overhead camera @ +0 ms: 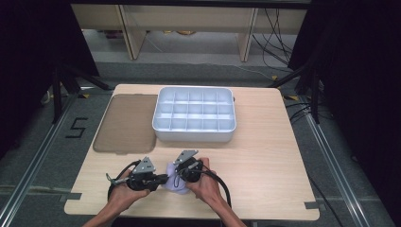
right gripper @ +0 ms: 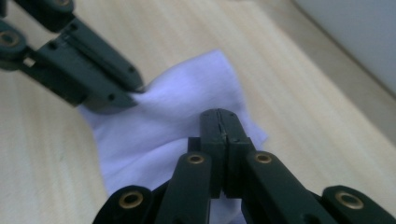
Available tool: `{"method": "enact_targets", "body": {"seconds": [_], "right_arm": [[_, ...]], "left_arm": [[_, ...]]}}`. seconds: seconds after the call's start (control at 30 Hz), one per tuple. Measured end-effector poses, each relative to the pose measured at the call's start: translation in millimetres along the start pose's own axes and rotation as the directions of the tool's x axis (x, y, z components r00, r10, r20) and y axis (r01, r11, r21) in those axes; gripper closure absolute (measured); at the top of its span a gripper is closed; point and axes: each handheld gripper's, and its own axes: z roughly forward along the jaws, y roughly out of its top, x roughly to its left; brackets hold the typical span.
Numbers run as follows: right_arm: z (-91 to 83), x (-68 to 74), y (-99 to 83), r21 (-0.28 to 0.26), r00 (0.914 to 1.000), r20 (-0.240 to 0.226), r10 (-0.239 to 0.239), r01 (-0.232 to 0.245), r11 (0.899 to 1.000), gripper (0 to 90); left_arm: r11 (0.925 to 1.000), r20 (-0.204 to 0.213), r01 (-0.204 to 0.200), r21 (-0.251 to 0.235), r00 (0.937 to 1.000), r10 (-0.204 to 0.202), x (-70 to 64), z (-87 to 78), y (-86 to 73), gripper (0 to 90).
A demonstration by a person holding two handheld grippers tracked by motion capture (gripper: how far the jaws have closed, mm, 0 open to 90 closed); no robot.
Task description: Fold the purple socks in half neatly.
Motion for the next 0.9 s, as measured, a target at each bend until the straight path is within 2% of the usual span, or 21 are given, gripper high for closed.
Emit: {"method": "enact_targets", "body": {"seconds": [0.03,0.07,0.1,0.13,0.17,0.2,0.3,0.4,0.43,0.5,0.53,0.57,0.63,0.7,0.73,0.77,0.87,0.9], "right_arm": [[2.2,-1.1,0.1,0.002,1.0,0.004,-0.003,0.003,1.0,90.0],[7.2,-1.7,-0.5,0.007,0.9999,0.011,0.002,-0.002,1.0,90.0],[8.9,-2.3,-0.6,0.008,1.0,0.001,0.003,-0.003,1.0,90.0],[9.0,-1.6,0.3,0.016,0.9999,0.016,0.007,-0.007,1.0,90.0],[7.8,-2.2,2.0,0.013,0.9999,0.009,0.006,-0.006,1.0,90.0],[5.1,-1.9,2.8,0.005,0.9996,0.001,0.028,-0.028,1.0,89.8],[-2.0,-5.6,4.4,-0.009,0.9999,0.011,0.01,-0.01,1.0,89.8],[-9.0,-9.1,2.9,-0.029,0.9997,0.021,0.016,-0.016,0.999,89.8],[-10.8,-9.6,1.6,-0.035,0.9996,0.024,0.017,-0.016,0.999,89.8],[-16.7,-9.9,-1.1,-0.033,0.9997,0.025,0.007,-0.006,0.999,89.8],[-20.2,-8.4,-2.2,-0.028,0.9998,0.009,0.018,-0.018,0.999,89.8],[-23.1,-8.0,-3.8,-0.035,0.9999,0.013,0.011,-0.01,0.999,89.8],[-29.9,-7.0,-7.2,-0.035,0.9999,0.01,0.008,-0.008,0.999,89.9],[-33.4,-4.2,-10.8,-0.039,0.9992,-0.019,0.035,-0.036,0.999,89.9],[-35.0,-4.8,-12.3,-0.022,0.9997,-0.014,0.019,-0.02,1.0,89.9],[-33.9,-3.8,-14.6,-0.025,0.9995,-0.018,0.027,-0.027,0.999,89.9],[-31.7,-3.4,-17.0,-0.011,0.9989,-0.022,0.041,-0.042,0.999,89.9],[-27.0,-4.7,-19.3,0.017,0.9989,-0.029,0.038,-0.037,0.999,90.0]], "left_arm": [[0.9997,-0.001,-0.026,0.001,0.9997,0.026,0.6,-0.3,1.0,84.9],[0.9999,-0.006,-0.012,0.0,0.9999,0.012,-0.4,-0.6,0.9,85.0],[0.9997,-0.004,0.011,-0.023,0.9999,-0.011,-2.3,0.9,1.2,85.0],[0.9997,-0.004,0.011,-0.023,0.9999,-0.011,-2.3,0.9,1.2,85.0],[0.9997,-0.001,-0.026,0.006,0.9997,0.026,-1.0,-0.4,1.3,85.0],[0.9999,0.0,-0.016,0.002,0.9999,0.016,-1.4,0.1,1.0,85.0],[0.9993,-0.005,-0.038,0.002,0.9993,0.038,-0.4,-1.4,1.8,85.0],[0.9996,-0.006,-0.021,-0.017,0.9998,0.021,-2.7,-1.4,1.5,85.0],[0.9993,-0.005,-0.035,-0.012,0.9994,0.035,-2.1,-2.3,1.6,85.0],[0.9997,-0.014,-0.024,-0.001,0.9996,0.024,-1.7,-3.5,1.1,84.9],[0.9993,-0.011,-0.036,-0.001,0.9993,0.036,-0.9,-4.3,1.4,85.0],[0.9996,-0.009,-0.026,-0.013,0.9996,0.026,-1.2,-3.6,1.3,85.0],[0.9995,-0.01,-0.03,-0.01,0.9995,0.03,-1.2,-4.1,1.3,85.0],[0.999,-0.009,-0.043,0.005,0.999,0.043,-1.0,-5.1,1.6,84.9],[0.9996,-0.013,-0.028,-0.004,0.9995,0.028,-2.2,-4.4,1.8,85.0],[0.9996,-0.011,-0.022,-0.016,0.9997,0.022,-3.3,-3.9,2.2,84.9],[0.9994,-0.01,-0.03,-0.019,0.9995,0.03,-2.8,-5.0,3.6,84.9],[0.9994,-0.012,-0.025,-0.024,0.9996,0.025,-3.4,-5.0,4.2,84.9]]}}
